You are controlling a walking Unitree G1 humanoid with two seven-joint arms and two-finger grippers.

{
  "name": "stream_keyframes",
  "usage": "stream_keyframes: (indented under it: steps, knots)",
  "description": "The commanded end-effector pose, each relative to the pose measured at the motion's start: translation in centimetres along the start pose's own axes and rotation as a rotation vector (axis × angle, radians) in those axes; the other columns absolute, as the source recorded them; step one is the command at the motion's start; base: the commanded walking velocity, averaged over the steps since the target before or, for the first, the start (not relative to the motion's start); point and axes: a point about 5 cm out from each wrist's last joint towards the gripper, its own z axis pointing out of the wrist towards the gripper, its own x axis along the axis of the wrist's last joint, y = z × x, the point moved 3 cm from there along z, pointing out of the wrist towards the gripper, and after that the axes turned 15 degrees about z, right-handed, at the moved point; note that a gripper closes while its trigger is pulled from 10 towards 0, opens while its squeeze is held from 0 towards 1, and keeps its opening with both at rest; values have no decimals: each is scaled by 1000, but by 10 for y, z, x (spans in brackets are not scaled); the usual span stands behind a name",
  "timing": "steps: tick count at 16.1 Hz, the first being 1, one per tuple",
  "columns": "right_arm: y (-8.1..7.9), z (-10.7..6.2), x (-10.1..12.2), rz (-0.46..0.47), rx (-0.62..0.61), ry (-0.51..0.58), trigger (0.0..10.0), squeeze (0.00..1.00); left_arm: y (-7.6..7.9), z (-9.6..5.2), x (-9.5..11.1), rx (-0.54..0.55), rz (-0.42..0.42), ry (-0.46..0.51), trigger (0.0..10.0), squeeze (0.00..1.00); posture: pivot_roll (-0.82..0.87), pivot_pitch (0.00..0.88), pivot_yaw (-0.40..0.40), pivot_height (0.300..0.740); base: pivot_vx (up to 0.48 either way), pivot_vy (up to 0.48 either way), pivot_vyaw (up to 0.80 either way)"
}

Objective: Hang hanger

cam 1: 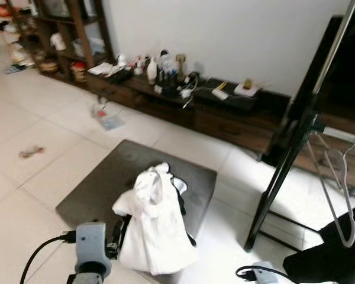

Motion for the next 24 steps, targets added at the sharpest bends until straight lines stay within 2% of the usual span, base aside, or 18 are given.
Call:
stream_keyframes:
  steps: [1, 4, 5, 7, 10, 18, 22, 24]
  knots:
    - [-5, 1, 1, 4, 14, 4, 10000, 0, -6, -2, -6, 23, -6, -24, 10000, 0, 112, 102, -30, 740, 0, 0, 0]
    - [-5, 1, 1, 3, 18, 4, 10000, 0, -12, 0, -9, 57, -49, -43, 10000, 0, 116, 103, -30, 740, 0, 0, 0]
    - [-6, 1, 1, -1, 20, 4, 10000, 0, -15, 1, -10, 78, -26, -55, 10000, 0, 117, 103, -30, 740, 0, 0, 0]
    - [-6, 1, 2, -10, 23, 9, 10000, 0, -11, 2, -10, 41, -62, -54, 10000, 0, 117, 103, -30, 740, 0, 0, 0]
    - [-7, 1, 3, -12, 31, 13, 10000, 0, -5, 3, -6, 5, -58, -41, 10000, 0, 117, 105, -30, 740, 173, 0, 340]
    - [-7, 1, 2, 18, 34, 18, 10000, 0, -3, 2, -3, -15, -54, -32, 10000, 0, 117, 111, -31, 740, 338, 0, 55]
    - [-7, 1, 2, 4, 42, 12, 10000, 0, -3, 3, -3, -17, -48, -33, 10000, 0, 116, 112, -31, 740, 364, 0, 0]
    - [-7, 1, 3, -16, 44, 13, 10000, 0, -3, 4, -2, -7, -31, -36, 10000, 0, 115, 113, -34, 740, 0, 0, 0]
